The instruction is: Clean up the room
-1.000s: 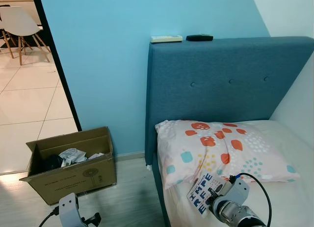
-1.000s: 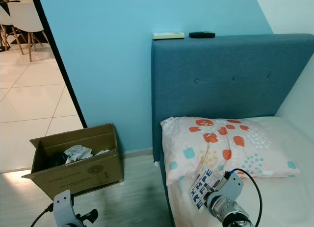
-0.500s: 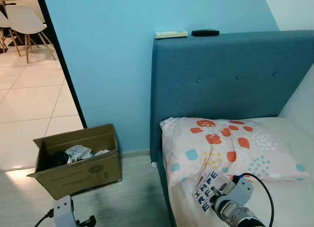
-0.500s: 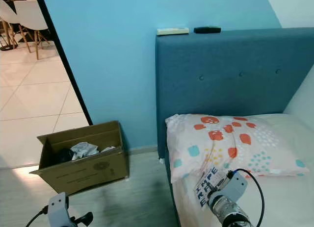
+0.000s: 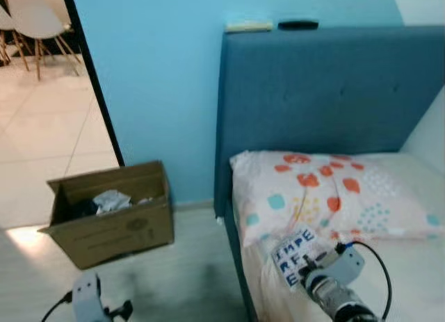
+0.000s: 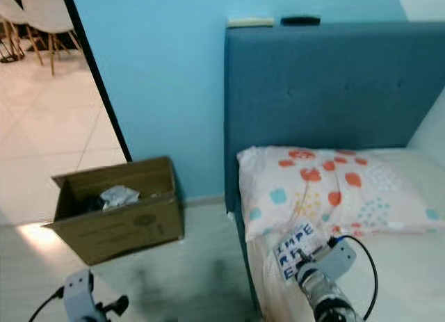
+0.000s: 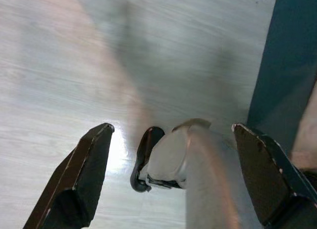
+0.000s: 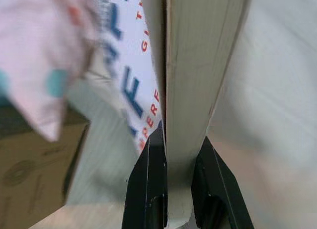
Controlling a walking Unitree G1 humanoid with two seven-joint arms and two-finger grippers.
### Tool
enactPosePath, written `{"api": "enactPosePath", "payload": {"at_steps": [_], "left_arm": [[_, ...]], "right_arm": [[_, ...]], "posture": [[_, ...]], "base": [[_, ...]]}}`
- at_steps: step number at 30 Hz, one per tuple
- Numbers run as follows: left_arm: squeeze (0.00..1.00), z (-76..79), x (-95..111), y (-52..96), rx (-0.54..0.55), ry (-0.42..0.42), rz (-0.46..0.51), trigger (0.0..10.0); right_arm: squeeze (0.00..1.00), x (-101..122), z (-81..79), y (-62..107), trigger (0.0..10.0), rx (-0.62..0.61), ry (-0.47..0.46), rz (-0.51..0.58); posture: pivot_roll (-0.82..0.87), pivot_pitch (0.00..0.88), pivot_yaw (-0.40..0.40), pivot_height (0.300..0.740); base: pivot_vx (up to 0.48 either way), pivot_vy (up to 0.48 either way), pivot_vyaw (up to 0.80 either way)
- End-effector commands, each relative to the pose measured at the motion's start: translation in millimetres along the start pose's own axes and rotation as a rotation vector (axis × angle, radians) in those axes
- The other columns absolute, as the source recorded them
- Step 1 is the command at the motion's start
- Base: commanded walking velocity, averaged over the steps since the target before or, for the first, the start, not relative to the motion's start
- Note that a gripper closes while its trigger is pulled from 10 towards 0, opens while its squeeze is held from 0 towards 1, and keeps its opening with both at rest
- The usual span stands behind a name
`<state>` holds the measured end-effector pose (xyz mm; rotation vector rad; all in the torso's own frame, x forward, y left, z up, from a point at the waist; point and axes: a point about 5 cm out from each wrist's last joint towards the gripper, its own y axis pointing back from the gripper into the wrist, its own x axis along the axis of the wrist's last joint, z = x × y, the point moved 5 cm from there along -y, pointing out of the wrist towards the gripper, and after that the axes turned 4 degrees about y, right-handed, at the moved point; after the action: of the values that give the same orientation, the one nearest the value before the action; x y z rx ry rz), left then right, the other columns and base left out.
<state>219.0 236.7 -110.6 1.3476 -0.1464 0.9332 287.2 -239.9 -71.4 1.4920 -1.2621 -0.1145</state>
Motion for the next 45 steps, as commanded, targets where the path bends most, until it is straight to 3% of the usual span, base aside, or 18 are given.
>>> {"api": "enactPosePath", "payload": {"at_steps": [1, 4, 6, 9, 11, 15, 17, 29, 30, 31, 33, 34, 38, 41, 45], "left_arm": [[0.00, -7.8, 0, 2.1, 0.012, -0.003, 0.002, 10.0], [0.00, -9.2, 1, 2.7, 0.006, -0.005, 0.005, 10.0], [0.00, -9.2, 1, 2.7, 0.006, -0.005, 0.005, 10.0], [0.00, -11.8, 2, 3.6, 0.002, -0.012, 0.008, 10.0], [0.00, -12.6, 2, 3.9, 0.001, -0.015, 0.008, 10.0], [0.00, -13.0, 2, 4.1, 0.001, -0.017, 0.006, 10.0], [0.00, -13.0, 0, 4.4, -0.001, -0.020, 0.003, 10.0], [0.00, -9.1, -4, 3.7, -0.009, -0.026, -0.008, 10.0], [0.00, -8.8, -4, 3.7, -0.009, -0.028, -0.011, 10.0], [0.00, -8.1, -5, 3.5, -0.010, -0.029, -0.013, 10.0], [0.00, -8.1, -5, 3.5, -0.010, -0.029, -0.013, 10.0], [0.00, -7.0, -6, 3.3, -0.011, -0.029, -0.015, 10.0], [0.00, -5.8, -7, 3.0, -0.013, -0.028, -0.018, 10.0], [0.00, -2.3, -10, 2.4, -0.016, -0.021, -0.026, 10.0], [0.00, -1.3, -12, 2.3, -0.016, -0.018, -0.028, 10.0]], "right_arm": [[0.00, -12, 11.6, 0.6, 10.0, -0.068, 0.041, -0.048], [0.00, -10, 29.9, 2.2, 10.0, -0.160, 0.078, -0.062], [0.00, -10, 29.9, 2.2, 10.0, -0.160, 0.078, -0.062], [0.00, 1, 53.4, 5.8, 10.0, -0.257, 0.172, -0.082], [0.00, 5, 57.0, 6.6, 10.0, -0.272, 0.193, -0.083], [0.00, 9, 58.5, 7.0, 10.0, -0.279, 0.208, -0.082], [0.00, 20, 58.3, 7.6, 10.0, -0.292, 0.259, -0.072], [0.00, 27, 54.9, 8.4, 10.0, -0.321, 0.342, -0.079], [0.04, 25, 53.5, 8.2, 10.0, -0.319, 0.345, -0.084], [0.43, 23, 53.1, 8.2, 10.0, -0.322, 0.348, -0.090], [0.43, 23, 53.1, 8.2, 10.0, -0.322, 0.348, -0.090], [1.00, 23, 54.0, 8.5, 10.0, -0.331, 0.351, -0.092], [1.00, 25, 54.2, 9.0, 10.0, -0.342, 0.354, -0.092], [1.00, 46, 50.8, 11.0, 10.0, -0.371, 0.355, -0.054], [1.00, 56, 48.8, 12.0, 10.0, -0.379, 0.356, -0.036]], "posture": [[0.13, 0.133, 0.004, 0.605], [0.14, 0.138, 0.005, 0.605], [0.14, 0.138, 0.005, 0.605], [0.14, 0.145, 0.007, 0.605], [0.14, 0.145, 0.008, 0.605], [0.14, 0.143, 0.008, 0.605], [0.13, 0.138, 0.004, 0.605], [0.10, 0.121, -0.003, 0.605], [0.10, 0.121, -0.004, 0.605], [0.10, 0.117, -0.005, 0.605], [0.10, 0.117, -0.005, 0.605], [0.09, 0.114, -0.007, 0.605], [0.09, 0.110, -0.010, 0.605], [0.07, 0.098, -0.023, 0.605], [0.06, 0.097, -0.024, 0.605]], "base": [[0.000, 0.000, 0.00], [0.000, 0.000, 0.00], [0.000, 0.000, 0.00], [0.000, 0.000, 0.00], [0.000, 0.000, 0.00], [0.000, 0.000, 0.00], [0.000, 0.000, 0.00], [0.000, 0.000, 0.00], [0.000, 0.000, 0.00], [0.000, 0.000, 0.00], [0.000, 0.000, 0.00], [0.000, 0.000, 0.00], [0.000, 0.000, 0.00], [0.000, 0.000, 0.00], [0.000, 0.000, 0.00]]}}
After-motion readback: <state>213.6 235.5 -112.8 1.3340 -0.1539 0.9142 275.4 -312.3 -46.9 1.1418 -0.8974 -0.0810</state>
